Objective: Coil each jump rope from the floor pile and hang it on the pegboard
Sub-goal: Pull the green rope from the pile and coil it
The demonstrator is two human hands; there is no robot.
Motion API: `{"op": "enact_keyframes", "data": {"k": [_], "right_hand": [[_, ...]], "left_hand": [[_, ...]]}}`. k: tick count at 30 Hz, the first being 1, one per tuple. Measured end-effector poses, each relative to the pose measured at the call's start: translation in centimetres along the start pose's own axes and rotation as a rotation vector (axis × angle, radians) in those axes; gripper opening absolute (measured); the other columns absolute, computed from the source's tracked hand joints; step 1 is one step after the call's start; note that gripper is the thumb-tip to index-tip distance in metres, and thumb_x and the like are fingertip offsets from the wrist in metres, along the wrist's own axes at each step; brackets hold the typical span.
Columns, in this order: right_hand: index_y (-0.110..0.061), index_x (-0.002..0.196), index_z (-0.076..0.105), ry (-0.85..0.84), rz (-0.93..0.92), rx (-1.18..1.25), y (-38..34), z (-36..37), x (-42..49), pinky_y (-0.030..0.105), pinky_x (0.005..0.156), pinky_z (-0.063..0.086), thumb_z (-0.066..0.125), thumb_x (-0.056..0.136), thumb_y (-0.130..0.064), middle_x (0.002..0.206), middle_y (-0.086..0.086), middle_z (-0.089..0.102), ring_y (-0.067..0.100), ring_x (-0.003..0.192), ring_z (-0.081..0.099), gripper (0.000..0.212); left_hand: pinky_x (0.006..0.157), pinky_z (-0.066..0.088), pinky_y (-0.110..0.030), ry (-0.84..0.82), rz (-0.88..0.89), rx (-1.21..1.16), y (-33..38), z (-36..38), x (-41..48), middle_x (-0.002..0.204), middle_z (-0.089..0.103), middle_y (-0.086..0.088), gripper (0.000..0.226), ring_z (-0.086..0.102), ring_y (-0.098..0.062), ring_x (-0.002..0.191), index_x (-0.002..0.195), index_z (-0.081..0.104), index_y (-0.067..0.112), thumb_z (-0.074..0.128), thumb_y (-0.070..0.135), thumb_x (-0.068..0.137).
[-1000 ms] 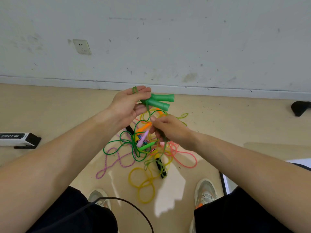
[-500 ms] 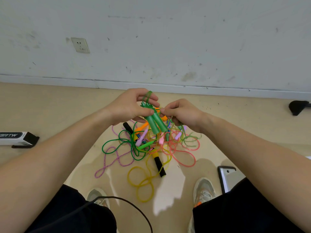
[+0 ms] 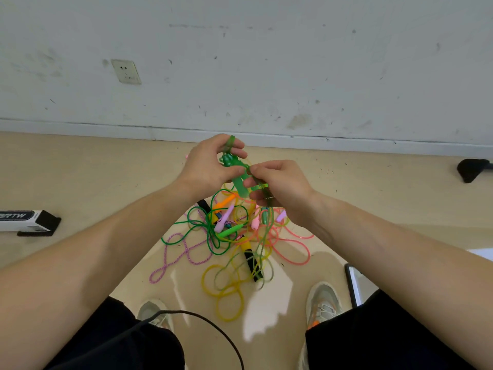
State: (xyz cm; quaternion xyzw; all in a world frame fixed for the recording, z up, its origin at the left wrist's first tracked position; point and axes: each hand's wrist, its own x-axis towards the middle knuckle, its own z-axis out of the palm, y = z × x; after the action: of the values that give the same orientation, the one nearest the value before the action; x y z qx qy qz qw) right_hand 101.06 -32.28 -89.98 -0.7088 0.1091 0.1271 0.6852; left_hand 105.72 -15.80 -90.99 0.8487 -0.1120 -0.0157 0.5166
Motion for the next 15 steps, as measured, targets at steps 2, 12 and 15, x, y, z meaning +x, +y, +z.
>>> {"op": "enact_keyframes", "data": {"k": [2,12,15], "right_hand": [[-0.018,0.102,0.069,-0.035,-0.042,0.035,0.1,0.3,-0.3,0.024,0.05,0.047,0.054,0.1,-0.016,0.076,0.004,0.07,0.015,0.049,0.057,0.016],[-0.017,0.142,0.047,0.036,-0.54,-0.8,3.4,2.6,0.1,0.035,0.069,0.044,0.041,0.097,-0.01,0.086,0.003,0.058,0.025,0.085,0.059,0.046],[-0.011,0.155,0.025,-0.039,-0.526,-0.956,4.0,2.9,-0.3,0.033,0.074,0.035,0.042,0.1,-0.018,0.111,0.007,0.049,0.03,0.105,0.052,0.057]], "left_hand": [[0.082,0.058,-0.039,0.097,-0.023,-0.04,-0.1,0.2,0.2,0.1,0.074,0.009,0.04,0.069,-0.011,0.094,0.109,0.066,0.019,0.08,0.003,0.075],[0.063,0.059,-0.028,0.285,-0.363,-0.5,0.1,1.5,-0.1,0.102,0.069,0.007,0.035,0.068,-0.015,0.082,0.115,0.059,0.011,0.076,0.004,0.085],[0.078,0.061,-0.04,0.275,-0.453,-0.581,-0.1,1.2,0.2,0.106,0.07,0.003,0.038,0.071,-0.02,0.093,0.11,0.06,0.011,0.082,0.008,0.08]]}}
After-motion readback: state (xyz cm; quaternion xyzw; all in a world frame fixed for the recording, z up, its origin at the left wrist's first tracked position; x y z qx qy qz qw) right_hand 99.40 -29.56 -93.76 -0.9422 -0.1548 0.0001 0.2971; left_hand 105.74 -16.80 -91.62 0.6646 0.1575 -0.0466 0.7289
